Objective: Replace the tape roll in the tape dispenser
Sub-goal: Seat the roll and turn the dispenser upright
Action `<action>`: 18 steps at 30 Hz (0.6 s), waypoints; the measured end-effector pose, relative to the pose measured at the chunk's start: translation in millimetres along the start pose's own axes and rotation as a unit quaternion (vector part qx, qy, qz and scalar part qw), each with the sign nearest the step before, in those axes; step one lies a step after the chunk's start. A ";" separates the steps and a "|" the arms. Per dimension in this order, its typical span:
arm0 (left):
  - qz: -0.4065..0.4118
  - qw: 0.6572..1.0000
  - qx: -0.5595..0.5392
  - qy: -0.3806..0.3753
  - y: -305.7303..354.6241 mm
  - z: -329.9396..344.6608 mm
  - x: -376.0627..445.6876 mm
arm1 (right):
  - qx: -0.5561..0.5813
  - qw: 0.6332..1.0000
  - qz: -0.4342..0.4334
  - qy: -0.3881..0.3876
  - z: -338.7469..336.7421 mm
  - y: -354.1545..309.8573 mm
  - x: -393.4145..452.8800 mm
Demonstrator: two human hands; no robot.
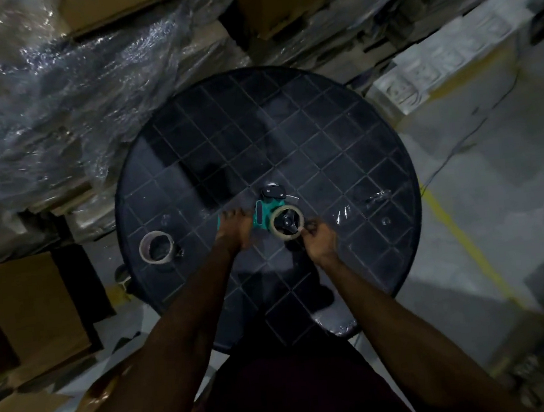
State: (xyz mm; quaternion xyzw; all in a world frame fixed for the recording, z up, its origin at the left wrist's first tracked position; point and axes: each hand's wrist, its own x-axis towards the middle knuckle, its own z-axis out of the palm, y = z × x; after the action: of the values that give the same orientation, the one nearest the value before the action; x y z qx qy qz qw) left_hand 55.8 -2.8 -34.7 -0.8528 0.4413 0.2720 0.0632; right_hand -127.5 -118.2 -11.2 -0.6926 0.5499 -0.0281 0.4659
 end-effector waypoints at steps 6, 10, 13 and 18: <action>0.061 0.995 -0.066 -0.052 13.5 9.5 -30.5 | -0.023 0.997 -0.053 -0.041 17.0 12.4 -36.9; 0.005 0.993 -0.118 -0.021 35.5 12.9 -48.5 | -0.012 0.994 -0.067 -0.089 29.1 5.3 -47.2; -0.039 0.983 -0.177 -0.006 54.0 16.5 -66.3 | 0.006 0.993 -0.014 -0.119 29.6 -9.4 -49.3; -0.063 0.966 -0.240 0.067 80.9 31.1 -93.8 | 0.052 0.991 0.031 -0.117 26.0 -17.6 -40.2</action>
State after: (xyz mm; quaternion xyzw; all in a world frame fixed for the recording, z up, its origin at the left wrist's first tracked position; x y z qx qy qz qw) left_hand -64.0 26.6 -1.5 -0.8852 0.3115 0.3082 -0.1562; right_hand -116.1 -71.2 5.1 -0.6488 0.5103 0.0389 0.5632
